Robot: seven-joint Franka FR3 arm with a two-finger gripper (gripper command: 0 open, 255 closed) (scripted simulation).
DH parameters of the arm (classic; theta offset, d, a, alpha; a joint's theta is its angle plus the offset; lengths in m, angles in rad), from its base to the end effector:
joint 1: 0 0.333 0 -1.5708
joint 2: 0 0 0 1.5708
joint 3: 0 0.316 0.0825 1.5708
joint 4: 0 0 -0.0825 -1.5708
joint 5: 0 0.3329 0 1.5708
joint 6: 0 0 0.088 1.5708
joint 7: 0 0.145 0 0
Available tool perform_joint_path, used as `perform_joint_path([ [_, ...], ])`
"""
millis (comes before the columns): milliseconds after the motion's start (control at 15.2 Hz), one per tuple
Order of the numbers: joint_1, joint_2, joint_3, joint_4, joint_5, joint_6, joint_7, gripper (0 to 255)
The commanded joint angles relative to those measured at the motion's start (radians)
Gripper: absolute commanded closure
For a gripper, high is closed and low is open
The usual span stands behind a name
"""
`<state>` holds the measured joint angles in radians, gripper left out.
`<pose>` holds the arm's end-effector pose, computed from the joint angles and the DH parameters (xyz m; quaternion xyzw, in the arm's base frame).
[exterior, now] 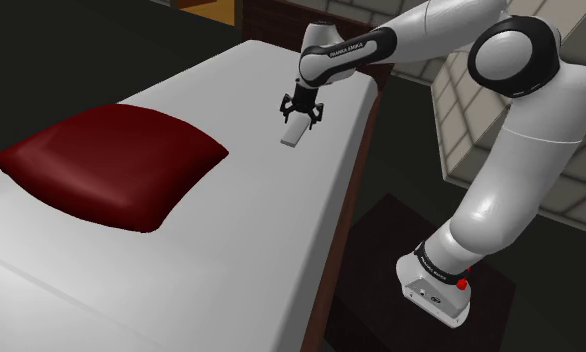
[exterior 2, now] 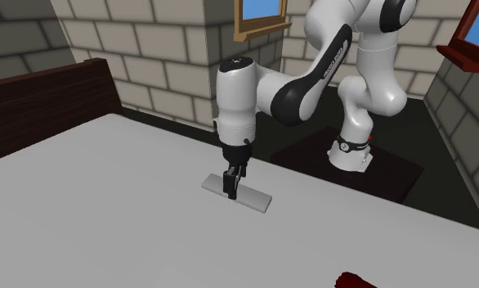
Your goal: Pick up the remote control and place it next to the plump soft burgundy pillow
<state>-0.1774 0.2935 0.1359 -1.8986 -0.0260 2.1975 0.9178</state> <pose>0.5771 -0.0293 0.3418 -0.8892 0.4573 0.0001 0.0099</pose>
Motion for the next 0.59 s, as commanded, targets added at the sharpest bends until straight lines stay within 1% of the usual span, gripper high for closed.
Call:
perform_joint_path([
  [0,0.001,0.019,-0.001,-0.003,-0.003,0.023,0.002,0],
  [132,0.001,0.030,-0.002,-0.010,-0.005,0.041,0.003,0],
  [528,0.001,0.030,-0.002,-0.010,-0.005,0.041,0.003,0],
])
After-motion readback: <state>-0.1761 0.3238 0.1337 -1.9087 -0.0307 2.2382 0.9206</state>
